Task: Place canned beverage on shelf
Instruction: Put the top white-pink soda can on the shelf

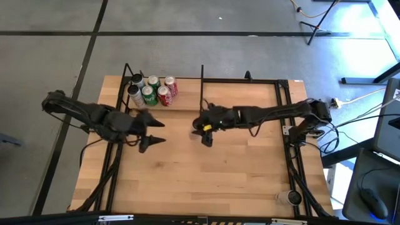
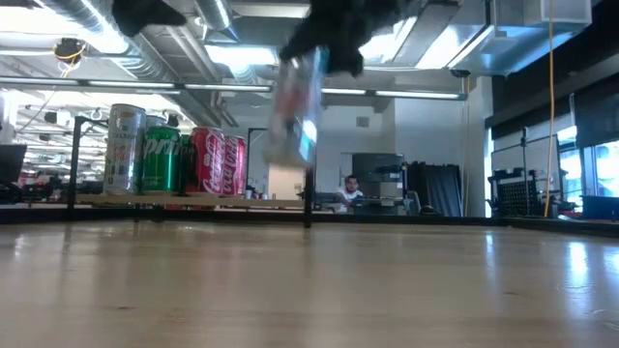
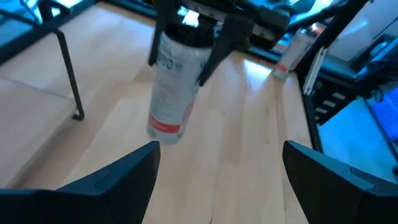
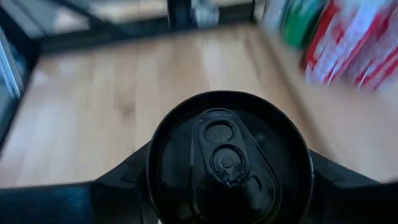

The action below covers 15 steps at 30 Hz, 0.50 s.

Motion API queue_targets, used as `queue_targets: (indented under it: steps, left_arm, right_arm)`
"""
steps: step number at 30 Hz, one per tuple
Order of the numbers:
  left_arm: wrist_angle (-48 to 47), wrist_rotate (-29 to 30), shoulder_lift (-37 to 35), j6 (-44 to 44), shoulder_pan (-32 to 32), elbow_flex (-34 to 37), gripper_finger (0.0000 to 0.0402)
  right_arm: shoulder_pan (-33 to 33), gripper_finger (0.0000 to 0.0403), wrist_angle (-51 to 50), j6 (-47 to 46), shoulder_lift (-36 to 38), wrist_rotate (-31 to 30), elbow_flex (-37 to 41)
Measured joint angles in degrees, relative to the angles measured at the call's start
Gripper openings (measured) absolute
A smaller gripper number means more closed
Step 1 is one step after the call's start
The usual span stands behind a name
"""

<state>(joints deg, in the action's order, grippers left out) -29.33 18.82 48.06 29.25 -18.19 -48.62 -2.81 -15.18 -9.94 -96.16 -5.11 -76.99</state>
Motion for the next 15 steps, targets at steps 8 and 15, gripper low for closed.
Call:
queue_targets:
  steps: [8,15]
  left_arm:
    - [-1.6,-0.5,-4.4,-6.6,0.4,0.0,0.0326]
    - [-2.8,-3.4,-5.3,-11.8,3.3,0.0,0.0326]
  right_arm:
    - [3.5,0.0227,-0.8,1.1,-2.6,0.1,-11.3]
    - [7.7,0.0227,-5.9,0.9,-8.7,-0.8,-23.5]
